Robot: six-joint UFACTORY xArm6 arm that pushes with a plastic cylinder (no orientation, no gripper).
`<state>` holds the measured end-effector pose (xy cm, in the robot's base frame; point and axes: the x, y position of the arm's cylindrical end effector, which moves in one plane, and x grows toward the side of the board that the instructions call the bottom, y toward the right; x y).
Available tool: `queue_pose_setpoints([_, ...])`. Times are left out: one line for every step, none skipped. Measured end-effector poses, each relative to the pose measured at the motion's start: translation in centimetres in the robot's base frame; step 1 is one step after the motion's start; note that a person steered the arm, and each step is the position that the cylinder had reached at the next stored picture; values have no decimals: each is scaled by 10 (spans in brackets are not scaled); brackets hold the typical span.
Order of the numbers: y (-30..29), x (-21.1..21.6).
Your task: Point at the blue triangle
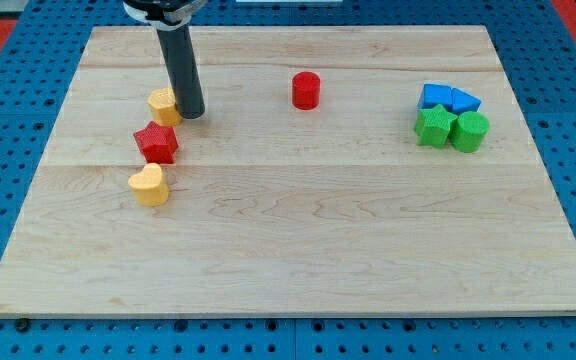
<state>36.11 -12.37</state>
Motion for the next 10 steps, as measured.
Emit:
queue_pose_setpoints([0,0])
queue_pose_setpoints([27,2])
queue_pose_setpoints([58,1])
queue_pose_setpoints([58,-29])
queue_pose_setpoints([64,-66])
queue_pose_setpoints([123,-95])
queue_pose_setpoints([244,-105])
queue_pose_setpoints([342,-77])
queue_pose_setpoints([363,-27])
queue_pose_setpoints([330,-11])
